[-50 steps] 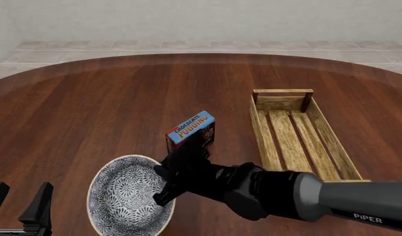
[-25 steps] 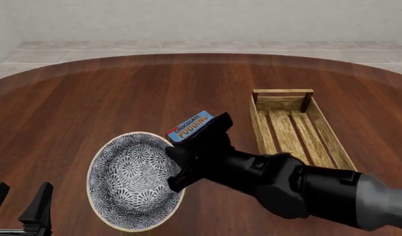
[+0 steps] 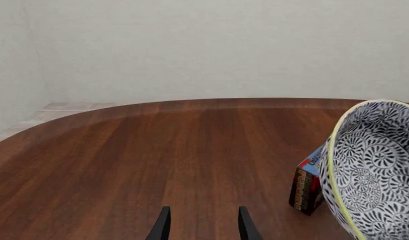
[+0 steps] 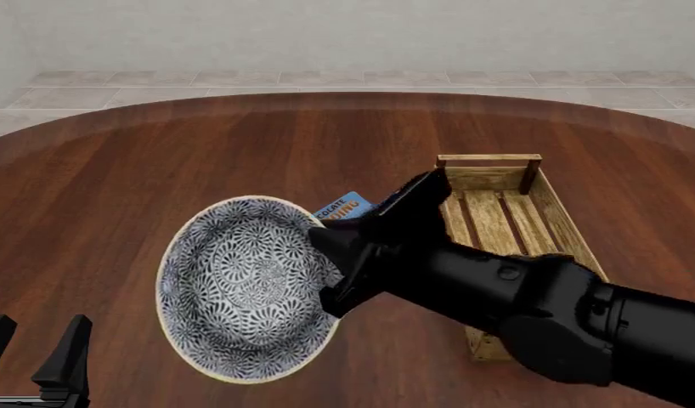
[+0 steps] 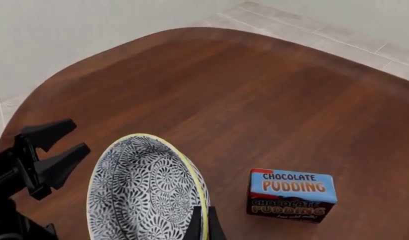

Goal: Pick up the bowl on the left and put it in the tray.

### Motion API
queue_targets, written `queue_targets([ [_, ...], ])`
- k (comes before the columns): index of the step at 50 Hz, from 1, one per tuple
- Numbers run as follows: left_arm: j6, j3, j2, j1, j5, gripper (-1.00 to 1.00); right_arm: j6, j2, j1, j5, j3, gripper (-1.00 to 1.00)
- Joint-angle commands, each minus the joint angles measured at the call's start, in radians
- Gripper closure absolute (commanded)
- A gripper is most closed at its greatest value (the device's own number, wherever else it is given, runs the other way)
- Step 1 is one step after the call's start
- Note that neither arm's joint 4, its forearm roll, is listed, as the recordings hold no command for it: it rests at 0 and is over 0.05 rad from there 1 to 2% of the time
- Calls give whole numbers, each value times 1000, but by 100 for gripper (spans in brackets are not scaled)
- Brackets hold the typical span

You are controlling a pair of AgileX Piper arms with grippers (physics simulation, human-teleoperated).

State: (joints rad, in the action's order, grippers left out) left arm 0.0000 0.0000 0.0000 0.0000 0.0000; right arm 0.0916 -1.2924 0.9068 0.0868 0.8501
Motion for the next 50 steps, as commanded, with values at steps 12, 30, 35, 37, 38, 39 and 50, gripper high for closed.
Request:
queue_targets([
  [12, 0, 0, 0, 0, 0, -100, 43, 137, -112, -38, 13, 100],
  [30, 0, 0, 0, 0, 0, -100, 114, 213, -185, -56, 11, 100],
  [35, 0, 0, 0, 0, 0, -100, 128, 214, -192, -56, 12, 100],
  [37, 0, 0, 0, 0, 0, -100, 125, 215, -196, -56, 13, 100],
  [38, 0, 0, 0, 0, 0, -100, 133, 216, -204, -59, 17, 100],
  [39, 0, 0, 0, 0, 0, -100, 133, 216, -204, -59, 17, 100],
  [50, 0, 0, 0, 0, 0, -100, 239, 281, -257, -101, 27, 100],
])
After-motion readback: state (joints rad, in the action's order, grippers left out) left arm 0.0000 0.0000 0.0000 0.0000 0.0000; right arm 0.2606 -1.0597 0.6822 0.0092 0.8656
